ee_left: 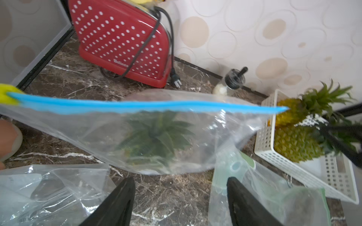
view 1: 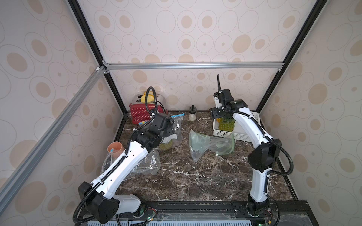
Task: Open the zip-top bag and take out the pineapple
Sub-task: Place the pineapple in the basket.
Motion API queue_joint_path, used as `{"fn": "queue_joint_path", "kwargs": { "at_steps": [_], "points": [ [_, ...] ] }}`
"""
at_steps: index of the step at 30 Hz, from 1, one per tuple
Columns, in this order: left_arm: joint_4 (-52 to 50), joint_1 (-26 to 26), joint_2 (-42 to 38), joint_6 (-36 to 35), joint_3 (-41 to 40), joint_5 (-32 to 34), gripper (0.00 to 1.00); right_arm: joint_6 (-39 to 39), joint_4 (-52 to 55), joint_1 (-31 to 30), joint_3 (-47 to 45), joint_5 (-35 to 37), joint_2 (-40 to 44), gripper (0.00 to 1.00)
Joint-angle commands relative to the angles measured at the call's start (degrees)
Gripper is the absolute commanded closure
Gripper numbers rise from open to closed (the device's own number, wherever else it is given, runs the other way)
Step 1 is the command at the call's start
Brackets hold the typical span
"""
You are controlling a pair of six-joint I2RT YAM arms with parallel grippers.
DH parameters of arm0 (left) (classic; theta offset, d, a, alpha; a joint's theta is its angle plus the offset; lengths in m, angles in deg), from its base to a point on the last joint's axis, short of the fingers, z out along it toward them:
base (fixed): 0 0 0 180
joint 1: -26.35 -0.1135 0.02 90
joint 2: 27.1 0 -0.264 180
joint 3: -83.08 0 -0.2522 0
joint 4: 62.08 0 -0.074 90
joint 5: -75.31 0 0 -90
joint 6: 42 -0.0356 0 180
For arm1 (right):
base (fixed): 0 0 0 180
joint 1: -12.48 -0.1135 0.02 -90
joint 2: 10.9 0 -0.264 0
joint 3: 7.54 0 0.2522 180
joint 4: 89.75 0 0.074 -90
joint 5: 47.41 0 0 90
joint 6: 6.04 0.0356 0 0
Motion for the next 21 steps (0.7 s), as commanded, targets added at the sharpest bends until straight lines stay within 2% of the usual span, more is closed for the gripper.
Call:
{"fn": "queue_joint_path", "kwargs": {
  "at_steps": [1, 10, 15, 18, 21],
  "points": [
    [-2.2, -2.7, 1.0, 2.8, 4.4, -5.0, 0.24, -1.3, 0.0, -2.3, -1.0, -2.8, 6.3, 0.23],
    [-3.8, -4.2, 8.0, 8.4, 13.8, -6.6, 0.16, -1.7, 0.0, -4.5, -8.3, -3.5, 13.4, 0.24],
    [-9.6, -4.4, 10.4, 10.7, 18.0, -4.2, 0.11, -2.2, -0.7, -4.5, -12.5, -2.5, 16.4, 0.24],
    [-10.5, -5.0, 11.0, 13.1, 16.2, -3.1, 0.09, -2.3, -1.7, -4.5, -14.4, -2.7, 17.4, 0.24],
    [-8.0, -6.8, 11.6, 16.2, 11.8, -5.2, 0.09, -2.3, -2.1, -4.5, -15.5, -3.1, 17.7, 0.24]
  ]
}}
